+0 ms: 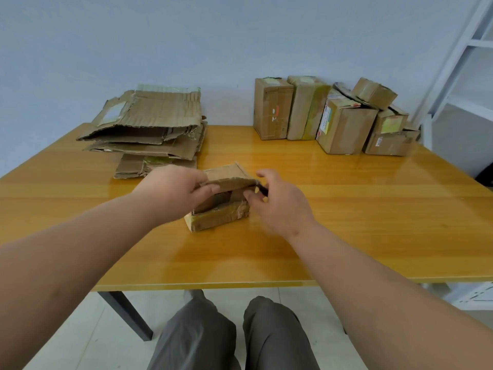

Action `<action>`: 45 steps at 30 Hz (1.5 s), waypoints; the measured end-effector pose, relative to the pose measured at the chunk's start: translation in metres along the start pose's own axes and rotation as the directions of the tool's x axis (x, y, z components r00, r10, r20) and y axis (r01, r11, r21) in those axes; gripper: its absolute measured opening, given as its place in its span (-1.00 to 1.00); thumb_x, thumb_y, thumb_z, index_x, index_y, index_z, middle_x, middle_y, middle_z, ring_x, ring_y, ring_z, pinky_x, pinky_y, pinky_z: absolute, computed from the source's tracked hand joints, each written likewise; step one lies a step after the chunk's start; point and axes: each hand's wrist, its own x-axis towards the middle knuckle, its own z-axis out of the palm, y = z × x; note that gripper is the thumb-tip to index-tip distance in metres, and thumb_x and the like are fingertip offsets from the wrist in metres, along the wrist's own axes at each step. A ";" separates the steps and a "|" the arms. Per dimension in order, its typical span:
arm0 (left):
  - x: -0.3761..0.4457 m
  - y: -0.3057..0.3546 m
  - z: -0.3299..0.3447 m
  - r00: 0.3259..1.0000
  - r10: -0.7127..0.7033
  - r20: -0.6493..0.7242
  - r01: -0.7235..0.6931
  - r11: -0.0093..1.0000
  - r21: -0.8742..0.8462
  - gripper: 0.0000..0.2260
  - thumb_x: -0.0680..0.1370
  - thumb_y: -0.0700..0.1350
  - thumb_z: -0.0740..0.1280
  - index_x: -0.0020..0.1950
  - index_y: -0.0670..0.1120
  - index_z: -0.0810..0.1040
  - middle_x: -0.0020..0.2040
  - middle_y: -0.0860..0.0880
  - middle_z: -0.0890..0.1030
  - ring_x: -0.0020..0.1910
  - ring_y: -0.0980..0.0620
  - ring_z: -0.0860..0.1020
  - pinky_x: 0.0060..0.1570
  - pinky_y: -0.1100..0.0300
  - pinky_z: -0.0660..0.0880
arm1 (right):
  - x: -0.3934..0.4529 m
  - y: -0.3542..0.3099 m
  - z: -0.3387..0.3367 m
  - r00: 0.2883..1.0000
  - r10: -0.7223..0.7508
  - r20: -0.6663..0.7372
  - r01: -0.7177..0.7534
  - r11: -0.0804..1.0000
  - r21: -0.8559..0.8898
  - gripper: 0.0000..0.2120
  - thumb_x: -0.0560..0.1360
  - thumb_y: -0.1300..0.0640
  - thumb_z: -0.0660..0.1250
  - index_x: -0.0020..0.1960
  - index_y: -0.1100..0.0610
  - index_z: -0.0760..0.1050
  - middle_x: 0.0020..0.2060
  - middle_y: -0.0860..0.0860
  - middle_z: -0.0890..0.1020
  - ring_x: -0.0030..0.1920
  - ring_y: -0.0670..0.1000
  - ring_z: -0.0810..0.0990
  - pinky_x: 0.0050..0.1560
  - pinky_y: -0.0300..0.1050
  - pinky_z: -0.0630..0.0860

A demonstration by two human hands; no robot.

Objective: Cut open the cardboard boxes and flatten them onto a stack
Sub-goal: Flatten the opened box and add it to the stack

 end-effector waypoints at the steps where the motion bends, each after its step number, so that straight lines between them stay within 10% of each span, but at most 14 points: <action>1: 0.000 -0.001 -0.003 0.999 -0.040 -0.007 0.039 0.993 -0.115 -0.66 0.61 0.20 0.16 -0.12 -0.01 0.54 -0.30 0.00 0.56 -0.33 0.03 0.54 -0.32 0.11 0.54 | 0.000 0.001 0.000 0.996 0.090 -0.012 -0.088 0.988 0.125 -0.61 0.56 -0.13 0.29 0.31 -0.01 0.35 -0.15 -0.12 0.58 -0.13 0.00 0.58 -0.20 -0.06 0.50; 18: 0.009 0.004 -0.012 0.988 -0.155 0.012 0.150 0.929 -0.338 -0.62 0.62 0.16 0.19 -0.06 -0.12 0.59 -0.16 -0.19 0.62 -0.15 -0.15 0.58 -0.12 -0.03 0.56 | 0.003 -0.028 0.031 0.928 0.357 -0.108 -0.338 0.927 0.160 -0.48 0.34 -0.33 0.41 0.02 -0.05 0.24 -0.15 -0.12 0.52 -0.17 0.01 0.56 -0.22 0.00 0.55; 26: 0.012 0.003 -0.009 0.992 -0.123 0.014 0.123 0.963 -0.240 -0.67 0.62 0.18 0.18 -0.13 -0.03 0.53 -0.26 -0.05 0.58 -0.26 0.00 0.54 -0.29 0.13 0.48 | -0.002 -0.021 0.020 0.942 0.336 0.002 -0.319 0.892 0.321 -0.83 0.44 0.03 0.38 -0.07 0.03 0.41 -0.24 -0.06 0.52 -0.27 -0.06 0.47 -0.33 -0.12 0.39; 39: 0.009 0.017 0.023 0.963 -0.214 -0.165 0.173 0.957 -0.234 -0.69 0.47 0.14 0.45 0.09 0.04 0.47 0.02 0.04 0.56 -0.06 0.03 0.50 -0.16 0.13 0.52 | -0.007 0.004 -0.005 0.768 0.504 0.395 -0.589 0.313 0.745 -0.80 0.51 0.39 0.24 -0.03 0.11 0.46 -0.26 0.06 0.50 -0.64 -0.08 0.19 -0.44 -0.16 0.29; 45: 0.015 0.024 0.038 0.872 -0.339 -0.353 0.214 0.913 -0.348 -0.44 0.34 0.18 0.54 0.15 -0.02 0.36 0.11 0.00 0.39 0.12 -0.05 0.37 0.06 0.03 0.44 | -0.009 0.004 -0.010 0.774 0.472 0.423 -0.576 0.247 0.779 -0.85 0.58 0.32 0.22 -0.05 0.09 0.46 -0.46 -0.04 0.43 -0.62 -0.08 0.16 -0.44 -0.18 0.27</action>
